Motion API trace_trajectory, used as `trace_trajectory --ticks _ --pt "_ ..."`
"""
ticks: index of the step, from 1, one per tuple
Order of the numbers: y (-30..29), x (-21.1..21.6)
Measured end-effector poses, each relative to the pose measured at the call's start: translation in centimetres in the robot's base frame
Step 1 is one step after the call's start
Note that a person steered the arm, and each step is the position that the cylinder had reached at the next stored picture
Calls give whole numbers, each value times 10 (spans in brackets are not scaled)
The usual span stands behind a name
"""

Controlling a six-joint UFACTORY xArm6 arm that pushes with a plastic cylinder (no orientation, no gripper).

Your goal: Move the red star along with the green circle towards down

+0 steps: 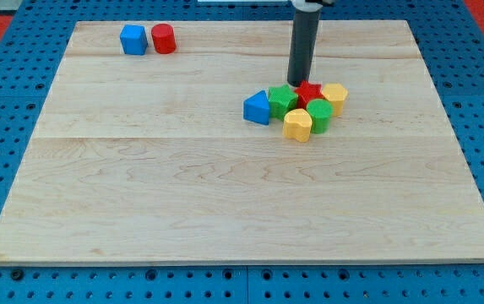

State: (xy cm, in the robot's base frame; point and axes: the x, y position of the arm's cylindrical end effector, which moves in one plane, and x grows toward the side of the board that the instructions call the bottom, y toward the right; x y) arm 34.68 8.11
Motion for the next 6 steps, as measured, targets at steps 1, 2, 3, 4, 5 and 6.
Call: trace_trajectory --ticks 1,2,3,4,5,6 --pt "8 27" --pt "37 38" --pt "60 61" --pt "64 77" --pt "64 79" --pt "71 88"
